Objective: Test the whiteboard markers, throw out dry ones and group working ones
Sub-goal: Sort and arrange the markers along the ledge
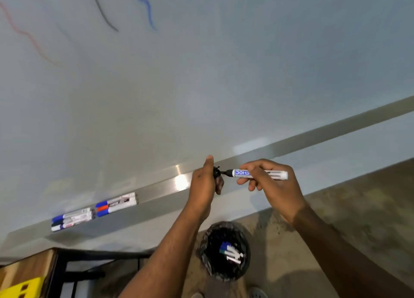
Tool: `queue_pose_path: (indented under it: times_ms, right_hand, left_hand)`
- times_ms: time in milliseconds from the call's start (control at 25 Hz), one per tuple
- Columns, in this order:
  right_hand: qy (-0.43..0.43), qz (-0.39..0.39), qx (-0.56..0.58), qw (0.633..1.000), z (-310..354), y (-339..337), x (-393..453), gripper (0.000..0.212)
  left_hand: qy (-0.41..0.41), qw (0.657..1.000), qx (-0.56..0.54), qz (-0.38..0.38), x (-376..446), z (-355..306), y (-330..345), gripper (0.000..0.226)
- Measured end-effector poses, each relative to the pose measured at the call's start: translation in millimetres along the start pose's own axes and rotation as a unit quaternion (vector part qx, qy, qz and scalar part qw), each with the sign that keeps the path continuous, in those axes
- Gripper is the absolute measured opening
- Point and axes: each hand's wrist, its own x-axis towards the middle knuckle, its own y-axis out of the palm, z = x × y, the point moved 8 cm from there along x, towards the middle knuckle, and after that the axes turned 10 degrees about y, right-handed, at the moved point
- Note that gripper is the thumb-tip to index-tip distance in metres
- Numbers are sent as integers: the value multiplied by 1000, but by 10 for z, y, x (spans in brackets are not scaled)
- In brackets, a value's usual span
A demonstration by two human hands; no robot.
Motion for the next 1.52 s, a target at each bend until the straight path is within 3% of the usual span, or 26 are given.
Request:
queue_pose_path:
  times_ms: [400, 640, 1000, 1160, 1280, 1360, 1440, 1520]
  right_hand:
    - [76, 28, -6, 997, -397, 292, -22, 21]
    - [91, 61, 1, 994, -510, 442, -68, 21]
    - [47, 135, 70, 987, -513, 647, -60, 25]
    - [31, 166, 33, 985, -521, 722, -50, 25]
    - [66, 161, 0, 985, -640, 717, 55, 24]
    - [93, 123, -38, 987, -860, 661, 125, 19]
    - [102, 79, -88, 988, -1141, 577, 151, 12]
    - [120, 49, -121, 984, -1458, 479, 131, 8]
  left_hand:
    - [-22, 999, 37, -21, -259, 346, -257, 48]
    - [-18, 999, 27, -12, -329, 383, -233, 51]
    - [-12, 996, 16, -85, -373, 305, -318, 52]
    - [3, 998, 15, -65, -376, 372, -366, 56]
    - [10, 998, 66, -8, -291, 497, -375, 58]
    - [52, 974, 218, 16, -205, 597, -442, 57]
    - [102, 899, 425, 11, -79, 740, -609, 53]
    - [81, 824, 557, 61, 59, 1005, -785, 63]
